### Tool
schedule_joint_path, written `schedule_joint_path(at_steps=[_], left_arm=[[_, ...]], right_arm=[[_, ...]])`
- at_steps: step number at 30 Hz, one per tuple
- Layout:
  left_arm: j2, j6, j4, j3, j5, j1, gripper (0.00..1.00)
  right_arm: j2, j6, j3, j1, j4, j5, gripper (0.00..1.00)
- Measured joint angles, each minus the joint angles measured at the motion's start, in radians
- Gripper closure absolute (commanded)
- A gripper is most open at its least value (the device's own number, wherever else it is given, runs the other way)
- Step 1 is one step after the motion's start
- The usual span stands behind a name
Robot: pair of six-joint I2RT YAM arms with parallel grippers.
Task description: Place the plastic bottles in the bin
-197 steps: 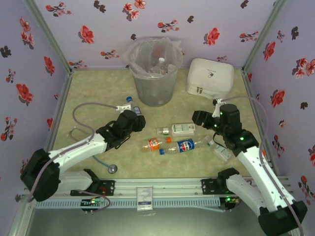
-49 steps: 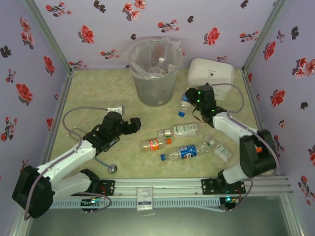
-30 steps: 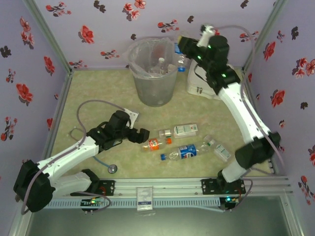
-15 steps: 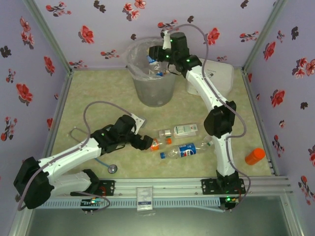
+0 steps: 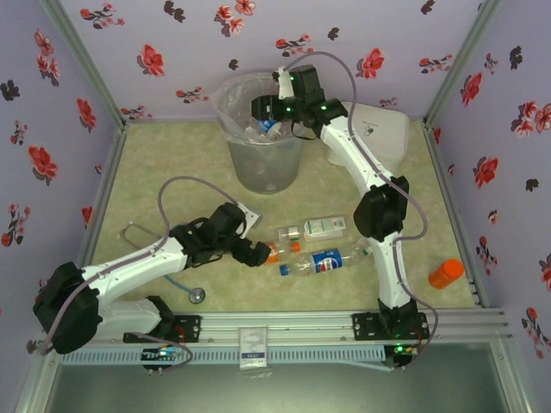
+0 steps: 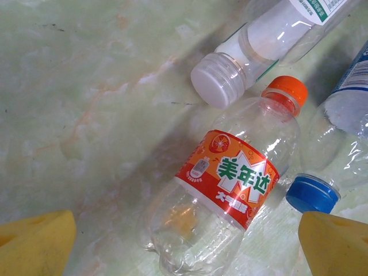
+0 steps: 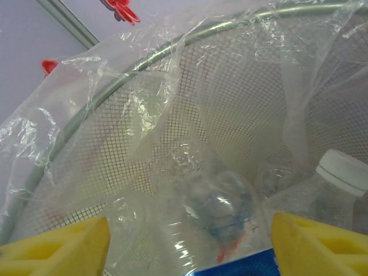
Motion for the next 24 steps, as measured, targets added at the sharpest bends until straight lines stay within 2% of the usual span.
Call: schedule_joint_path(at_steps=[7, 12, 15, 20, 24], left_arm=[[0.024, 0.012, 0.015, 0.0, 0.0, -0.008, 0.0], [0.076, 0.029, 0.014, 0.008, -0.004, -0.018, 0.0], [0.113, 0.048, 0.013, 0.022, -0.007, -0.029, 0.0], [0.181, 0.082, 0.0, 0.069, -0.007, -0.044, 0.01], [0.24, 0.113, -0.01, 0.103, -0.007, -0.058, 0.05]], right_arm=[[-0.057, -0.03, 0.004, -0.01, -0.058, 0.032, 0.19], [-0.217, -0.037, -0.048, -0.04, -0.065, 0.049, 0.19], [-0.387, -0.035, -0.188, -0.069, -0.033, 0.056, 0.18], [-0.717, -0.001, -0.57, -0.149, 0.068, 0.057, 0.18], [-0.911, 0.024, -0.859, -0.213, 0.108, 0.081, 0.18]])
